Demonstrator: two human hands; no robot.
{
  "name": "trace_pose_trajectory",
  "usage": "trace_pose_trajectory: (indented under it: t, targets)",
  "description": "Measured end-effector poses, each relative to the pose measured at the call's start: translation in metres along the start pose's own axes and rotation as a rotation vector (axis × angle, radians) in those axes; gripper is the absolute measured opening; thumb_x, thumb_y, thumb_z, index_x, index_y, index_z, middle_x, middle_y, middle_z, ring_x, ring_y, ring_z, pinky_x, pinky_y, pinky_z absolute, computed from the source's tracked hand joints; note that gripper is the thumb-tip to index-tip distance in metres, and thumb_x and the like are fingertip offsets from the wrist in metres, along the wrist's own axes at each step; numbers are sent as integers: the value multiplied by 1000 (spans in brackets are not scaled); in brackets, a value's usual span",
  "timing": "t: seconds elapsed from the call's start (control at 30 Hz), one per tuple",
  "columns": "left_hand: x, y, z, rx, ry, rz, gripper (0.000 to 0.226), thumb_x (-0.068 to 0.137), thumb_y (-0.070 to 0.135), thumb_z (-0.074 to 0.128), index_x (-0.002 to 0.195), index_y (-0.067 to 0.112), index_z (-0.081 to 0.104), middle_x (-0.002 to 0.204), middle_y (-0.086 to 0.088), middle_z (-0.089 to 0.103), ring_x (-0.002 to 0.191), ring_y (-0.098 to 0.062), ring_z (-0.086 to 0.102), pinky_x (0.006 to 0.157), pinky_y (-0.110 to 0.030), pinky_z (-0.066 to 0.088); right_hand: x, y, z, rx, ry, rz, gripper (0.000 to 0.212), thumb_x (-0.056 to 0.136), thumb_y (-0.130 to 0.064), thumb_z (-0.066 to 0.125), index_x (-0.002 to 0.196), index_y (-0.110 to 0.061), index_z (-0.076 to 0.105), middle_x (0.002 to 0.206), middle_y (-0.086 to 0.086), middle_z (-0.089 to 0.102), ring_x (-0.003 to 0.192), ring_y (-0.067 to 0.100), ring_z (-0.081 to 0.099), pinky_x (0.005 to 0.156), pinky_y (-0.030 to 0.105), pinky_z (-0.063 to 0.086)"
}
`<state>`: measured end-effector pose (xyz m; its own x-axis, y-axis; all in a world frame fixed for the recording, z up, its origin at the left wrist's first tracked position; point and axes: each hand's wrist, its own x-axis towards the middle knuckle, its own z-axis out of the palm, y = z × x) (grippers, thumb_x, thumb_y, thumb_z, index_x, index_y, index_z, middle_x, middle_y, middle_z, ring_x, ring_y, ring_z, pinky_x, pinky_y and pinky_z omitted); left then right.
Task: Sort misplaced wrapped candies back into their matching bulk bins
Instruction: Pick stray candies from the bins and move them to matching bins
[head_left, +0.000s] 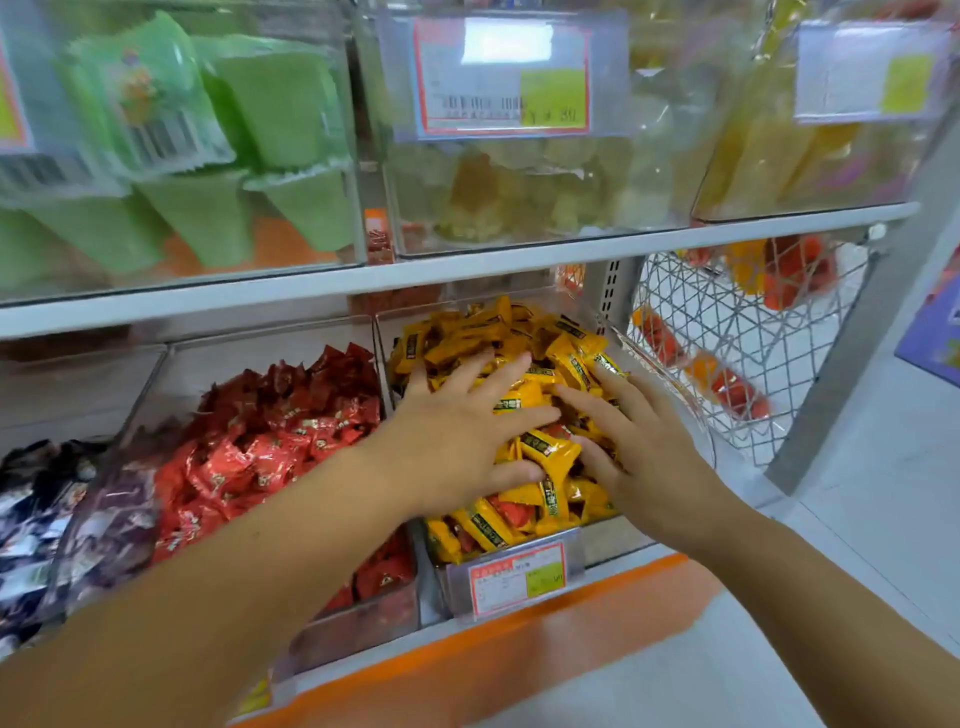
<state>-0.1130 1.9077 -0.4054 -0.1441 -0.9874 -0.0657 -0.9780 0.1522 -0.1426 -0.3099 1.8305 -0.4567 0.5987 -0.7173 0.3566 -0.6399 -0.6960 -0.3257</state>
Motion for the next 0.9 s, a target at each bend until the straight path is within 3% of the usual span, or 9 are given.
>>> trace_pose_trajectory:
  t: [0.17, 0.33, 0.47, 0.6, 0.7, 0.8, 0.9]
  targets:
    - [25, -14, -1, -31, 36, -36, 53, 90, 67, 33, 141, 59, 20, 160, 16, -14, 147, -16, -15, 111, -67, 3, 13, 6, -2, 68, 9, 29, 47, 86, -46, 40, 129, -37, 58, 146, 9, 41, 134, 33, 28, 108, 45, 28]
    - [42, -18, 1, -193, 79, -28, 48, 91, 61, 43, 137, 59, 30, 160, 17, -7, 146, -13, -15, 113, -63, 8, 19, 6, -6, 84, -1, 5, 34, 92, -31, 59, 126, -33, 59, 148, 10, 36, 139, 30, 22, 110, 43, 22]
    - [39, -18, 1, -300, 92, -15, 48, 89, 60, 49, 134, 60, 34, 160, 19, -4, 147, -10, -12, 115, -59, 13, 17, 3, -21, 179, -123, 38, 40, 89, -31, 62, 128, -38, 55, 154, -2, 22, 142, 9, 7, 115, 33, 11]
    - [28, -11, -1, -446, 190, -28, 44, 84, 57, 60, 125, 61, 46, 159, 18, 8, 148, -13, 5, 115, -52, 22, 10, -6, -40, 293, -111, 19, 33, 83, -23, 69, 104, -46, 57, 152, -9, 23, 142, 8, 15, 113, 30, 19]
    - [15, -6, -8, -514, 258, -38, 38, 80, 52, 68, 116, 57, 56, 158, 16, 18, 146, -12, 15, 117, -47, 23, 4, -13, -46, 251, -112, -38, 26, 82, -21, 70, 86, -45, 63, 151, -10, 26, 141, 8, 14, 113, 33, 18]
    - [-6, -7, -13, -559, 320, -85, 27, 79, 46, 72, 104, 52, 64, 152, 18, 30, 142, -10, 23, 116, -44, 24, -1, -15, -41, 132, -198, -55, 27, 87, -31, 66, 107, -49, 65, 156, -11, 18, 142, 7, 2, 115, 35, 11]
    - [-29, -8, -11, -570, 384, -141, 20, 79, 42, 72, 98, 49, 67, 145, 20, 37, 138, -7, 23, 116, -42, 20, -1, -15, -35, 87, -211, -6, 41, 88, -34, 62, 126, -49, 55, 158, -7, 14, 143, 13, 4, 115, 38, 15]
